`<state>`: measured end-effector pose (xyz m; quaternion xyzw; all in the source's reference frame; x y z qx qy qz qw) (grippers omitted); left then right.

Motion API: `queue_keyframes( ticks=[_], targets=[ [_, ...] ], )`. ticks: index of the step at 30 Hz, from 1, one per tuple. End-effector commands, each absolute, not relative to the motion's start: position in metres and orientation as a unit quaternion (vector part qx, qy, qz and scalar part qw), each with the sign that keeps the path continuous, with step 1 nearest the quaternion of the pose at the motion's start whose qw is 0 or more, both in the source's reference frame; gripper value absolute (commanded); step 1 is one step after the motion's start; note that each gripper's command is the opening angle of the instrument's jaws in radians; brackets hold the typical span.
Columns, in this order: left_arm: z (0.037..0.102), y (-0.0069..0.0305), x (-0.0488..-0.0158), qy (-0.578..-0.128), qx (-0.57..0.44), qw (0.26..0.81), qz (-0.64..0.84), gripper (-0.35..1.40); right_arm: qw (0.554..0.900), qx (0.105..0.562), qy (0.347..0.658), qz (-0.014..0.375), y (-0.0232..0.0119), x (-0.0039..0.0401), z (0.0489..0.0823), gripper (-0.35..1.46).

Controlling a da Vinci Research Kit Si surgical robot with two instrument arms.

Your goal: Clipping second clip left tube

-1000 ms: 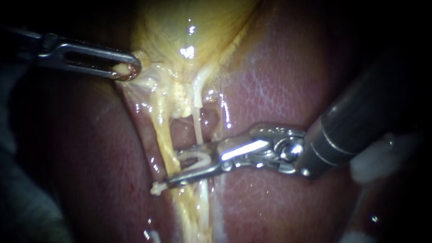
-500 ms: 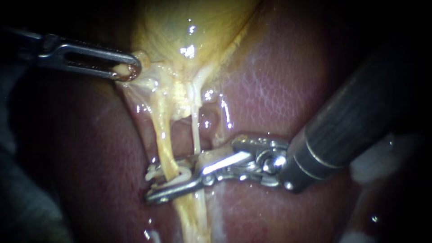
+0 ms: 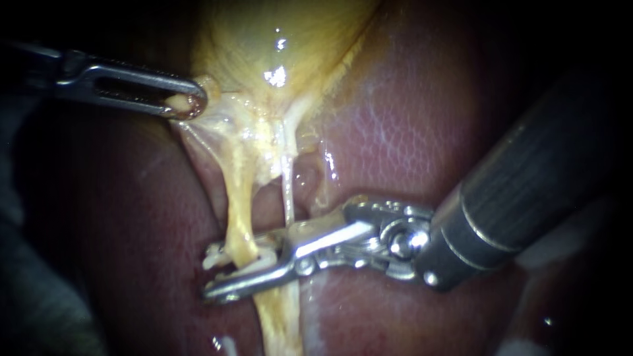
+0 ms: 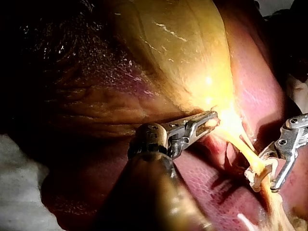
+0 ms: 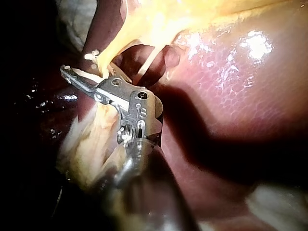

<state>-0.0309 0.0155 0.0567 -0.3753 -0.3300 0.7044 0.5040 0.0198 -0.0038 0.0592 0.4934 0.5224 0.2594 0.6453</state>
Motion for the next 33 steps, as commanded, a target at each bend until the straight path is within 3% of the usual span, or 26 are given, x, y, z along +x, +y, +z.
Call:
queue_keyframes(
  ticks=[1,13,18,33],
  targets=[
    [0.0567,0.0155,-0.0309,-0.330,-0.375,0.504,0.704,-0.35,0.646,0.493,0.522,0.259,-0.0038,0.0195,0.0592,0.32],
    [0.0567,0.0155,-0.0309,-0.330,-0.375,0.504,0.704,-0.35,0.646,0.494,0.522,0.258,-0.0038,0.0187,0.0592,-0.33],
    [0.0567,0.0156,-0.0309,-0.330,-0.375,0.504,0.704,-0.35,0.636,0.513,0.504,0.280,-0.0040,0.0183,0.0592,-0.35],
    [0.0568,0.0157,-0.0310,-0.330,-0.375,0.504,0.704,-0.35,0.639,0.512,0.502,0.278,-0.0043,0.0182,0.0594,-0.35]
  ],
)
